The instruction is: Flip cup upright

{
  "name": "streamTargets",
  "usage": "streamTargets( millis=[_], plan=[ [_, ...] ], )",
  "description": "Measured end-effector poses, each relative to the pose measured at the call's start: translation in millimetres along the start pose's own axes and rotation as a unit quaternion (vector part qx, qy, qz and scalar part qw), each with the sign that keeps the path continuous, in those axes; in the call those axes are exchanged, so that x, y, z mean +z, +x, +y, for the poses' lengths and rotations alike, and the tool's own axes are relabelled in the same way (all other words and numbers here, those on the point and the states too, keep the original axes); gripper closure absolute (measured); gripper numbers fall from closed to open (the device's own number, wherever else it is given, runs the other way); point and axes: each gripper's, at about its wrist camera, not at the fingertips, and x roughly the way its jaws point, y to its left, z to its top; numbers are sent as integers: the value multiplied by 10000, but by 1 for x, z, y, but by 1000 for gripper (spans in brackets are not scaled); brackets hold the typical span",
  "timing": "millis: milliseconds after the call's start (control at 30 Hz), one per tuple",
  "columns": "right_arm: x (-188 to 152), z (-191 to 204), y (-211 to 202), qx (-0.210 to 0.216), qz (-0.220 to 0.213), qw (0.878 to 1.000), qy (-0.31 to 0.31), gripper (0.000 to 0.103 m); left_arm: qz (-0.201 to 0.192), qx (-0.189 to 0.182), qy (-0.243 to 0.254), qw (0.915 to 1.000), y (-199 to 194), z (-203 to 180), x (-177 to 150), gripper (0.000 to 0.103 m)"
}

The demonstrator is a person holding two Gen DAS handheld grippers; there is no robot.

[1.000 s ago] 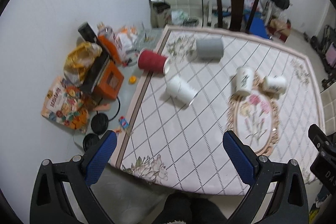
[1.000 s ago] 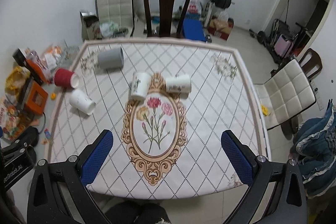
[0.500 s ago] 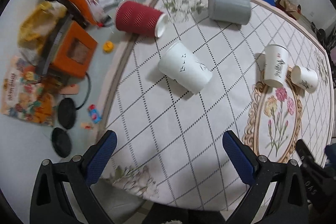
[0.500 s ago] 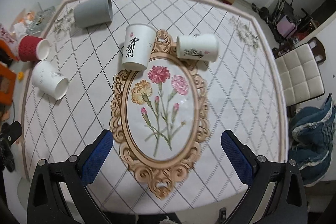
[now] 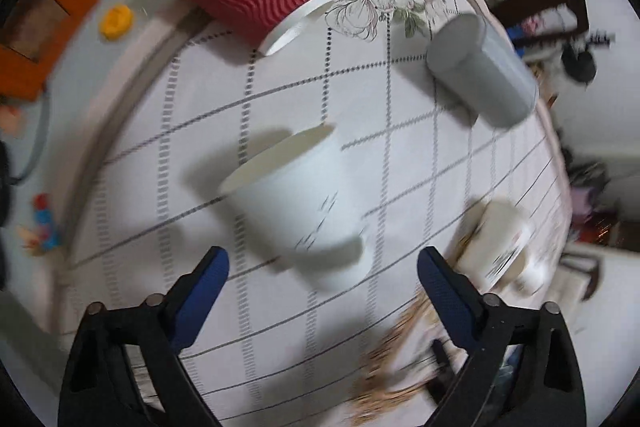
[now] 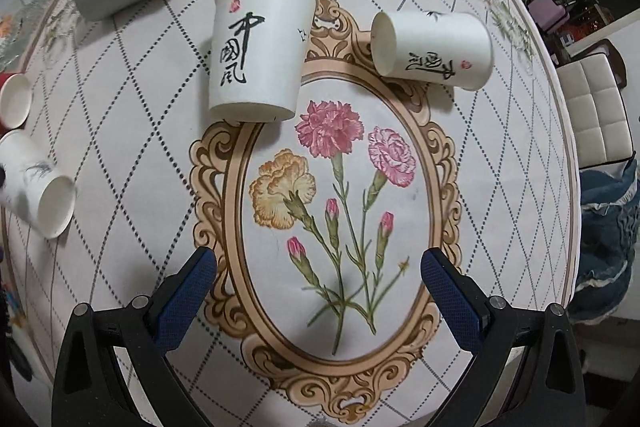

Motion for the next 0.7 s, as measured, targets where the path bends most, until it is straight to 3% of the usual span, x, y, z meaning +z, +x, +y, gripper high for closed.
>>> streamTargets(
  millis=[67, 200, 267, 400, 500, 567, 700],
  plan=[
    [3, 1, 4, -18, 41, 10000, 45, 0, 105, -81, -158, 9998, 10, 0, 9, 18],
    [6, 4, 7, -47, 93, 9999, 82, 0, 121, 131, -95, 9998, 21, -4, 22, 30],
    [7, 4, 7, -70, 102, 9999, 91, 0, 93, 316, 130, 9994, 23, -9, 23, 36],
    [12, 3, 6, -91, 109, 9998, 154, 1, -39, 658, 792, 9947, 23, -24, 22, 38],
    [13, 0, 3, -102, 92, 9997, 217, 1, -180, 993, 1496, 9836, 20, -39, 12, 38],
    [11, -2, -1, -104, 70, 9996, 259, 1, -288, 1296, 2150, 9676, 19, -52, -1, 39],
    [9, -10, -5, -125, 37, 9994, 316, 1, -431, 1542, 2830, 9457, 12, -65, -23, 39]
  ],
)
